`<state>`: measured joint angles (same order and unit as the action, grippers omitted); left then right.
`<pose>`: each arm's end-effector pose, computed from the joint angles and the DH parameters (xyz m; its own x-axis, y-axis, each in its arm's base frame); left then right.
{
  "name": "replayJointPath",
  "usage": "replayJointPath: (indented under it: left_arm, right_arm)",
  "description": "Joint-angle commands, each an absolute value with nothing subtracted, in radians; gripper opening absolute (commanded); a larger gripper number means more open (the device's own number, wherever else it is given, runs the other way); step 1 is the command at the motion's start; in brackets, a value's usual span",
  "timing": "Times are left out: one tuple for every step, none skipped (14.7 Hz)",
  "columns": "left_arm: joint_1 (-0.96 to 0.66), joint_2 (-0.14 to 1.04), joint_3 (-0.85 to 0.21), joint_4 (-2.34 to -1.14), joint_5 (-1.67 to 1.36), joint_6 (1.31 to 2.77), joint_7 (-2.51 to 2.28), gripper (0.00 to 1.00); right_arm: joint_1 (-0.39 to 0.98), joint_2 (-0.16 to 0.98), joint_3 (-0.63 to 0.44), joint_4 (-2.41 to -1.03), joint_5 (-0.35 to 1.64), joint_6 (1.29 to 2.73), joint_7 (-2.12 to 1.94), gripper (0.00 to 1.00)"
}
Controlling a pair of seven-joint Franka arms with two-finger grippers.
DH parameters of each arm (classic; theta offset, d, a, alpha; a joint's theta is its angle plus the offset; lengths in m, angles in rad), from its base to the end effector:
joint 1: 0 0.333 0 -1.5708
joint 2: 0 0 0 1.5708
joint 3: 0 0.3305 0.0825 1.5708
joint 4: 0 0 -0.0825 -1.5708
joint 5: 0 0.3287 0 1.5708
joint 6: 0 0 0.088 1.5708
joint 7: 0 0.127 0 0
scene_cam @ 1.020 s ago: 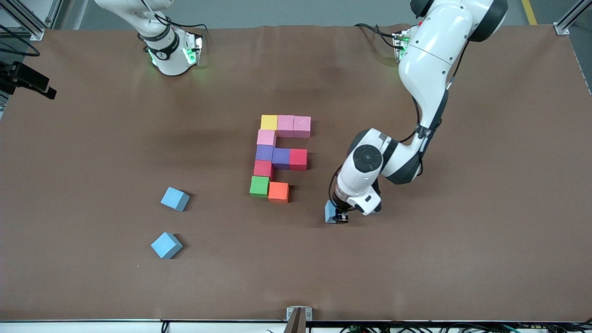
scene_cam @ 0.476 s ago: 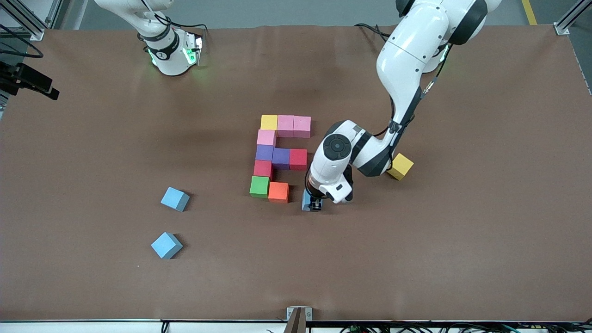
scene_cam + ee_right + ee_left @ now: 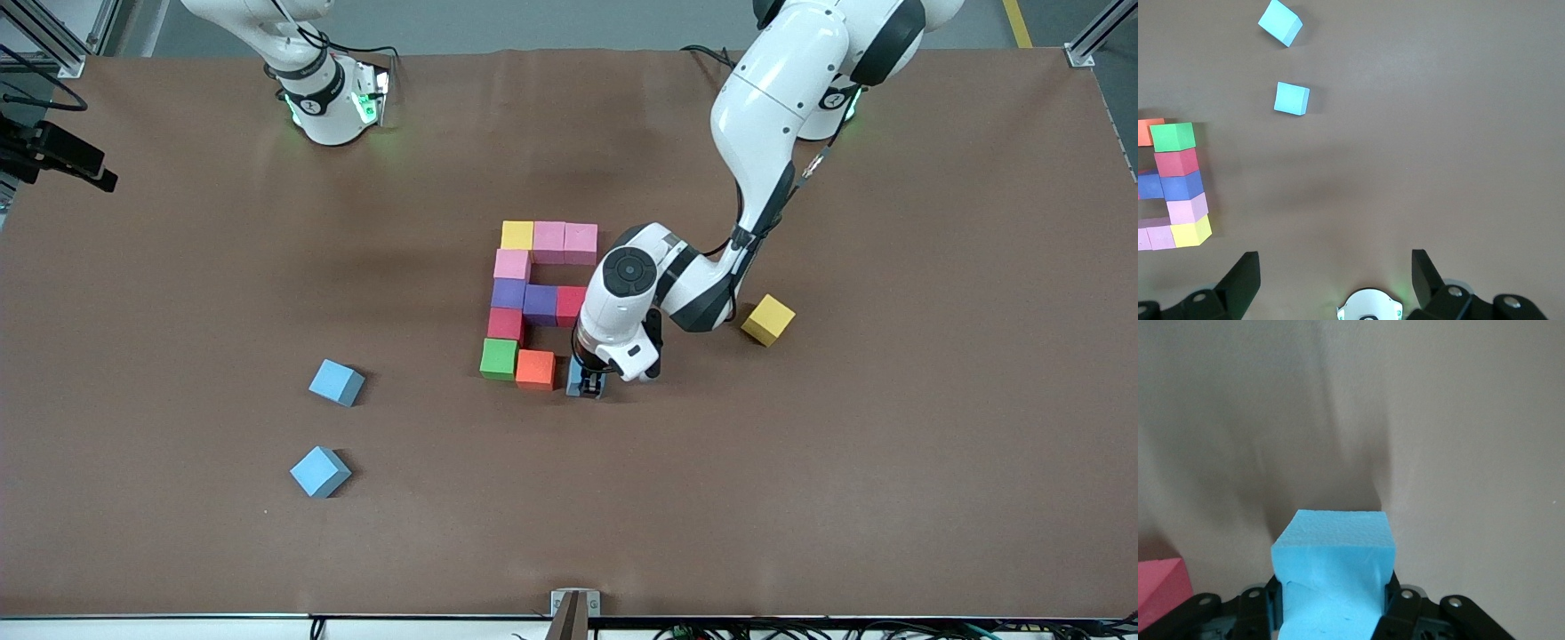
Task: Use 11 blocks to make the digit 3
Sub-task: 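Carry the blue cube beside the orange cube with the left gripper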
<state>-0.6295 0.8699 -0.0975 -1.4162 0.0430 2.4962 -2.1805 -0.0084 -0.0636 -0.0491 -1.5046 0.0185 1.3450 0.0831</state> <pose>0.5499 -0.4662 0.2259 0.1167 0.9809 -0.1559 0.9843 -0.0933 0.1500 0.4514 -0.0243 0.6576 0.9860 -0.1353 -0.0973 -0.1373 -0.9904 -0.0134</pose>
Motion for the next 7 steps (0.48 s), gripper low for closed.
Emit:
replayJointPath:
  left_arm:
    - [-0.66, 0.929, -0.094, -1.359, 0.008, 2.494, -2.183, 0.31]
    - [-0.664, 0.936, -0.094, -1.353, 0.008, 2.494, -2.183, 0.31]
    - [-0.664, 0.943, -0.094, -1.345, 0.006, 2.494, -2.183, 0.31]
    - [-0.666, 0.949, -0.094, -1.338, 0.006, 2.494, -2.183, 0.31]
    - [-0.666, 0.953, -0.094, -1.336, 0.006, 2.494, -2.183, 0.31]
    - [-0.667, 0.957, -0.094, -1.33, 0.006, 2.494, -2.184, 0.32]
    - [-0.672, 0.962, -0.094, -1.327, 0.006, 2.494, -2.184, 0.32]
  right_arm:
    - [-0.006, -0.084, -0.052, -1.531, 0.015, 1.35, 0.074, 1.0]
    - [-0.006, -0.084, -0.052, -1.531, 0.015, 1.35, 0.074, 1.0]
    - [-0.006, -0.084, -0.051, -1.531, 0.017, 1.35, 0.074, 1.0]
    - [-0.005, -0.084, -0.051, -1.531, 0.017, 1.35, 0.074, 1.0]
    - [-0.005, -0.084, -0.051, -1.531, 0.017, 1.348, 0.074, 1.0]
    - [-0.006, -0.084, -0.052, -1.532, 0.017, 1.35, 0.074, 1.0]
    - [-0.006, -0.084, -0.051, -1.532, 0.015, 1.35, 0.074, 1.0]
